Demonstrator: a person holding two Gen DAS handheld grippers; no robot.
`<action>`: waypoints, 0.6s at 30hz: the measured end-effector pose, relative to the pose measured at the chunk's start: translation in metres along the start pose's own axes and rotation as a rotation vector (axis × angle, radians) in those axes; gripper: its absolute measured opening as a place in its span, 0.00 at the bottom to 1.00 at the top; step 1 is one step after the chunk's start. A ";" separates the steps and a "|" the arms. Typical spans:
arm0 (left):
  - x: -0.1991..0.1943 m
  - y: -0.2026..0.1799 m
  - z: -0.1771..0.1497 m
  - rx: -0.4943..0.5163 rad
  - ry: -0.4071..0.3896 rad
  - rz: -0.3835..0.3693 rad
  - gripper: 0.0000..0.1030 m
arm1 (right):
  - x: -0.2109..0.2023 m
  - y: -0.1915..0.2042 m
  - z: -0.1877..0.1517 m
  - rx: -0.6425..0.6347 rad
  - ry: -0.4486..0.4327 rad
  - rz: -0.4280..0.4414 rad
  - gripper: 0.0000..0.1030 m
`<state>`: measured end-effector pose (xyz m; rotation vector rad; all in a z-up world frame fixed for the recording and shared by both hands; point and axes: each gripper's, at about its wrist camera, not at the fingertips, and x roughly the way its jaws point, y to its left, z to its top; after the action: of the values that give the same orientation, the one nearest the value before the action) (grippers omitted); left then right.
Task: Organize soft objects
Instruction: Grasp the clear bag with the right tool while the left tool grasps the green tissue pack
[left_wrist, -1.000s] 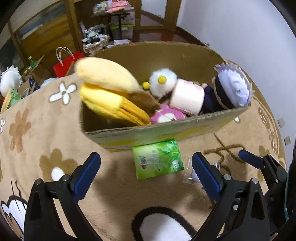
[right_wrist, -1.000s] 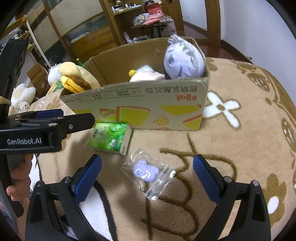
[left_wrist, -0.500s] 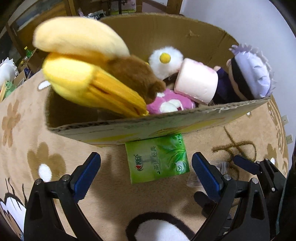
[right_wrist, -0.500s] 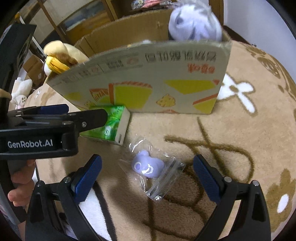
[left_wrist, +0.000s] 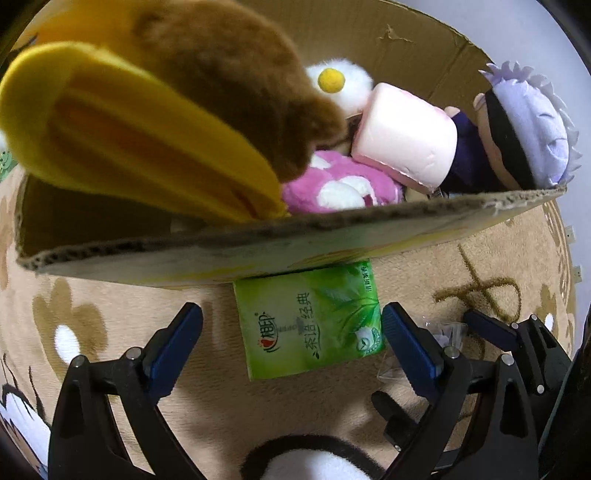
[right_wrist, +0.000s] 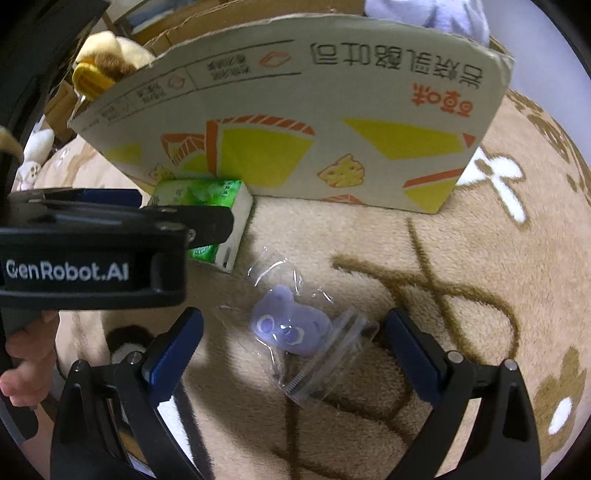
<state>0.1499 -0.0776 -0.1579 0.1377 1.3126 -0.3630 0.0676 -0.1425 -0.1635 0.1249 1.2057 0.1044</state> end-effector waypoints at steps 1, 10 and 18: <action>0.001 0.001 0.001 0.004 0.000 0.000 0.92 | 0.001 0.002 0.000 -0.007 0.002 -0.006 0.99; 0.009 0.003 -0.005 -0.015 0.009 -0.031 0.83 | 0.005 0.021 -0.015 -0.084 0.012 -0.107 0.83; 0.002 -0.002 -0.009 -0.011 0.011 -0.039 0.73 | 0.000 0.022 -0.019 -0.104 0.011 -0.116 0.75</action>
<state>0.1417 -0.0769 -0.1615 0.1051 1.3298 -0.3879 0.0496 -0.1201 -0.1674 -0.0363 1.2130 0.0660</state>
